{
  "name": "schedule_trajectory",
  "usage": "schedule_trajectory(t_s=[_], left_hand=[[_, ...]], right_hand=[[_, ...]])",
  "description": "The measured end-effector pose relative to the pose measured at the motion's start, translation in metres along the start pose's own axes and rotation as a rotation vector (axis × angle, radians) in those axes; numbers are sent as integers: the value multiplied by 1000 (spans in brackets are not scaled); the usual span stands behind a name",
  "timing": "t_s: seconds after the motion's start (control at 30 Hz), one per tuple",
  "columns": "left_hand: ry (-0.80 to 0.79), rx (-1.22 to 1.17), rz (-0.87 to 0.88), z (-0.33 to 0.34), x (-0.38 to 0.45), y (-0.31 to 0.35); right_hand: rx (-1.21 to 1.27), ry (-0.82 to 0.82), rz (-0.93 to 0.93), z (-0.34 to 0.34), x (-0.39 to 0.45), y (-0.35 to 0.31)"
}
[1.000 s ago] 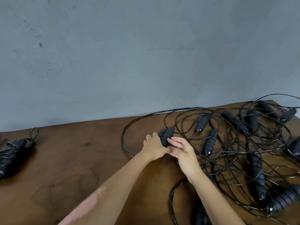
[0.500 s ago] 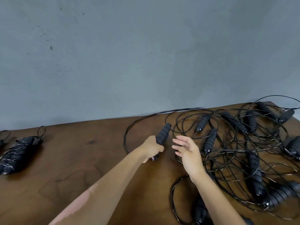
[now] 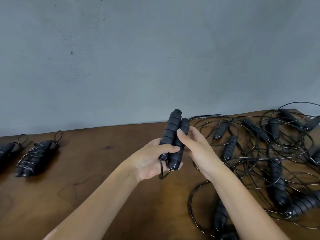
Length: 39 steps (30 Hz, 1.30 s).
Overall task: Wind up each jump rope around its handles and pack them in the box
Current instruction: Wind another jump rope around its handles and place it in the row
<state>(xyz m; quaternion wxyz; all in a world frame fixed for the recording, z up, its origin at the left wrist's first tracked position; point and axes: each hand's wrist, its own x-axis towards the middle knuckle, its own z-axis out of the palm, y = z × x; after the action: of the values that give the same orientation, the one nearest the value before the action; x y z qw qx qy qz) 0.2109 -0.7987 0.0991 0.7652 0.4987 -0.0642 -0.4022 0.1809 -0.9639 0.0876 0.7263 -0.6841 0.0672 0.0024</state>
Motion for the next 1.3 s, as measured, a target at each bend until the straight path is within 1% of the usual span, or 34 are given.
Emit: schedule_trajectory(t_s=[0.17,0.27,0.53,0.67,0.8,0.93,1.0,1.1,1.23,1.3], left_hand=[[-70,-189,77,11,-27,2],[-103,-249,133,14,-40,2],[-130,-241,213,24,-53,2],[-167,-277,244,26,-56,1],[-165,-267,270,32,-60,1],[-125,-164,210,30,-62,1],[-113,-90,163,29,-64,0],[-71,-42,126,30,-68,-1],[-46,-104,121,34,-71,-1],[-33,-123,143,33,-71,-3]], right_hand=[[91,-3,-93,17,-10,-23],[143,-6,-119,25,-20,-35],[177,-33,-151,31,-30,-50],[180,-51,-172,33,-34,-55],[176,-39,-196,36,-36,-57],[45,-10,-249,35,-38,-61],[-16,-22,-273,34,-38,-62],[-58,-56,-285,34,-40,-62],[-18,-91,-280,36,-40,-65],[-47,-98,-292,37,-38,-65]])
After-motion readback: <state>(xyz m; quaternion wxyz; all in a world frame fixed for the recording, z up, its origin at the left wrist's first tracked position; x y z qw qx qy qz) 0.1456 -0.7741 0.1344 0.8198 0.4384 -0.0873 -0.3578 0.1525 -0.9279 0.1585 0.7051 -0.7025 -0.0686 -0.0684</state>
